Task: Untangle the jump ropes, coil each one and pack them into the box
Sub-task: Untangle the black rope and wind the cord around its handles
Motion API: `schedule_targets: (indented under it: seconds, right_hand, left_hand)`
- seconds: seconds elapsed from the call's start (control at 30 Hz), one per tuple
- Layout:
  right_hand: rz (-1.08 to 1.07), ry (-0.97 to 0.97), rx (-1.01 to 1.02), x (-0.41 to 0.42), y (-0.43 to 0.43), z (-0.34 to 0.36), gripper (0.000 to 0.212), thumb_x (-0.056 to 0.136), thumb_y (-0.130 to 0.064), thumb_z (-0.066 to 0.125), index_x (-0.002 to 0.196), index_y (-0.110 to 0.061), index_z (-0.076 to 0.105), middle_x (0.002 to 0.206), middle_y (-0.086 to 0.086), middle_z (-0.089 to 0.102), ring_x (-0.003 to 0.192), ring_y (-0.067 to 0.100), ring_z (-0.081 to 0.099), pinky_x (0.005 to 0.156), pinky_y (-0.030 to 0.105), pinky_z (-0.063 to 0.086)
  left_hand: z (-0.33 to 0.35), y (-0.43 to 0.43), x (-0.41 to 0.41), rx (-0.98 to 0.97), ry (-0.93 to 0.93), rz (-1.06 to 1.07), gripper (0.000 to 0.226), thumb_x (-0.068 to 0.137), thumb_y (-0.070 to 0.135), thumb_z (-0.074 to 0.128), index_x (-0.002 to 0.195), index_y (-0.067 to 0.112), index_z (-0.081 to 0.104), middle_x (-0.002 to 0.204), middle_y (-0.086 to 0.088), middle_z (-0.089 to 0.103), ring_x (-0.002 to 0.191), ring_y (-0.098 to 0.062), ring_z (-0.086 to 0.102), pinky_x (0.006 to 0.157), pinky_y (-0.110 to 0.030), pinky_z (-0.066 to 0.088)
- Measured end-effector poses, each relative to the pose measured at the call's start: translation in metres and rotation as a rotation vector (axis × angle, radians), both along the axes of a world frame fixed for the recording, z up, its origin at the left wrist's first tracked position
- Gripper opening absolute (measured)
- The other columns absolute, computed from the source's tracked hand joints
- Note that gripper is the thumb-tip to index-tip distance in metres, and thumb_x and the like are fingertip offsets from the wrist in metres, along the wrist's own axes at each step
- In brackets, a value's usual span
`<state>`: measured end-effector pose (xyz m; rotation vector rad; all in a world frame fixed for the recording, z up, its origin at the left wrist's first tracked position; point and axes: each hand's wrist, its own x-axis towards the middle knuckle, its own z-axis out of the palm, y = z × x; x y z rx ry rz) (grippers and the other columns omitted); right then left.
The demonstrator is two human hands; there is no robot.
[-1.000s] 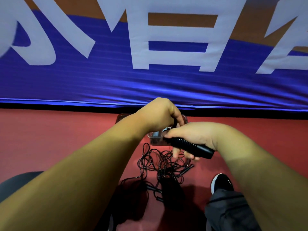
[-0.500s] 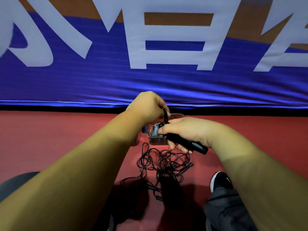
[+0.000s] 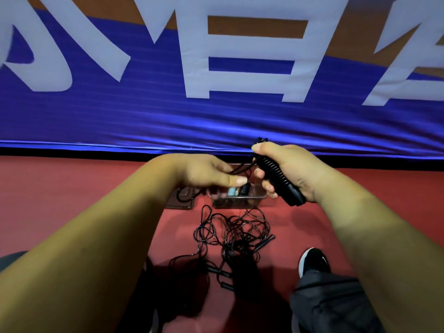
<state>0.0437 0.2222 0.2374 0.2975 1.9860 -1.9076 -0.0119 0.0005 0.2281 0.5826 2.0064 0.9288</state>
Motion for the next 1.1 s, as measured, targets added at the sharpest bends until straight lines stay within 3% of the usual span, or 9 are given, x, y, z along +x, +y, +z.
schedule_targets:
  seconds: [0.07, 0.1, 0.33, 0.43, 0.5, 0.6, 0.8, 1.0, 1.1]
  right_hand:
    - [0.002, 0.003, 0.029, 0.002, -0.007, 0.000, 0.039, 0.096, -0.045, 0.072, 0.098, -0.006, 0.067, 0.077, 0.012, 0.065, 0.050, 0.025, 0.051, 0.051, 0.033, 0.045]
    - [-0.001, 0.005, 0.038, 0.002, -0.010, 0.000, 0.038, 0.096, -0.045, 0.071, 0.098, -0.006, 0.068, 0.077, 0.012, 0.065, 0.050, 0.025, 0.052, 0.050, 0.033, 0.045]
    - [-0.093, 0.004, 0.093, -0.001, -0.011, -0.004, 0.047, 0.091, -0.057, 0.074, 0.102, -0.011, 0.070, 0.075, 0.008, 0.066, 0.053, 0.025, 0.053, 0.052, 0.034, 0.045]
    - [-0.131, -0.012, 0.107, -0.002, -0.011, -0.007, 0.050, 0.089, -0.063, 0.074, 0.096, -0.013, 0.071, 0.074, 0.007, 0.065, 0.052, 0.024, 0.052, 0.053, 0.034, 0.044]
    - [-0.136, -0.020, 0.114, -0.002, -0.010, -0.008, 0.052, 0.088, -0.065, 0.074, 0.092, -0.013, 0.070, 0.073, 0.007, 0.064, 0.051, 0.024, 0.051, 0.053, 0.033, 0.044]
    - [-0.111, -0.049, 0.096, -0.001, -0.014, -0.010, 0.055, 0.085, -0.066, 0.078, 0.091, -0.012, 0.067, 0.073, 0.009, 0.062, 0.050, 0.024, 0.049, 0.052, 0.033, 0.043]
    - [0.016, -0.096, 0.015, 0.000, -0.022, -0.011, 0.043, 0.090, -0.050, 0.077, 0.098, -0.009, 0.070, 0.073, 0.010, 0.057, 0.050, 0.023, 0.046, 0.051, 0.032, 0.041]
    - [0.280, -0.212, 0.101, 0.011, -0.025, -0.006, 0.038, 0.094, -0.040, 0.073, 0.103, -0.004, 0.065, 0.073, 0.015, 0.061, 0.047, 0.023, 0.048, 0.052, 0.031, 0.042]
    - [0.429, -0.309, 0.165, 0.019, -0.028, -0.002, 0.037, 0.097, -0.037, 0.072, 0.099, -0.001, 0.065, 0.078, 0.021, 0.068, 0.047, 0.023, 0.050, 0.053, 0.032, 0.044]
  left_hand:
    - [0.003, 0.003, 0.004, 0.176, -0.054, 0.036, 0.034, 0.099, 0.053, 0.062, 0.101, 0.020, 0.072, 0.094, -0.012, 0.069, 0.087, -0.026, 0.067, 0.098, -0.062, 0.051]
    - [0.005, 0.004, 0.005, 0.223, -0.065, 0.046, 0.034, 0.100, 0.054, 0.059, 0.100, 0.022, 0.073, 0.094, -0.012, 0.069, 0.087, -0.027, 0.067, 0.098, -0.066, 0.049]
    - [0.009, 0.016, 0.010, 0.115, 0.171, 0.124, 0.042, 0.106, 0.051, 0.052, 0.109, 0.016, 0.074, 0.064, 0.014, 0.056, 0.053, -0.005, 0.047, 0.054, -0.021, 0.042]
    - [0.014, 0.019, 0.011, 0.080, 0.165, 0.101, 0.042, 0.106, 0.055, 0.049, 0.108, 0.023, 0.077, 0.061, 0.013, 0.050, 0.053, -0.008, 0.042, 0.053, -0.023, 0.039]
    - [0.016, 0.019, 0.013, 0.056, 0.142, 0.062, 0.038, 0.108, 0.050, 0.049, 0.112, 0.024, 0.076, 0.064, 0.011, 0.060, 0.056, -0.006, 0.048, 0.057, -0.024, 0.045]
    - [0.013, 0.016, 0.012, -0.033, 0.198, 0.020, 0.026, 0.108, 0.044, 0.052, 0.107, 0.031, 0.076, 0.093, 0.002, 0.078, 0.079, -0.010, 0.063, 0.086, -0.038, 0.056]
    - [0.002, 0.019, 0.008, -0.107, 0.290, 0.023, 0.033, 0.108, 0.029, 0.056, 0.076, 0.022, 0.062, 0.071, 0.007, 0.062, 0.063, -0.008, 0.054, 0.066, -0.023, 0.045]
    - [-0.006, 0.011, 0.004, -0.133, 0.328, -0.022, 0.021, 0.096, 0.006, 0.064, 0.086, 0.019, 0.076, 0.084, 0.002, 0.079, 0.080, -0.020, 0.075, 0.090, -0.041, 0.060]
    - [-0.009, 0.011, 0.006, -0.156, 0.371, -0.106, 0.045, 0.087, -0.003, 0.060, 0.079, 0.038, 0.078, 0.087, 0.005, 0.080, 0.091, -0.024, 0.076, 0.089, -0.044, 0.061]
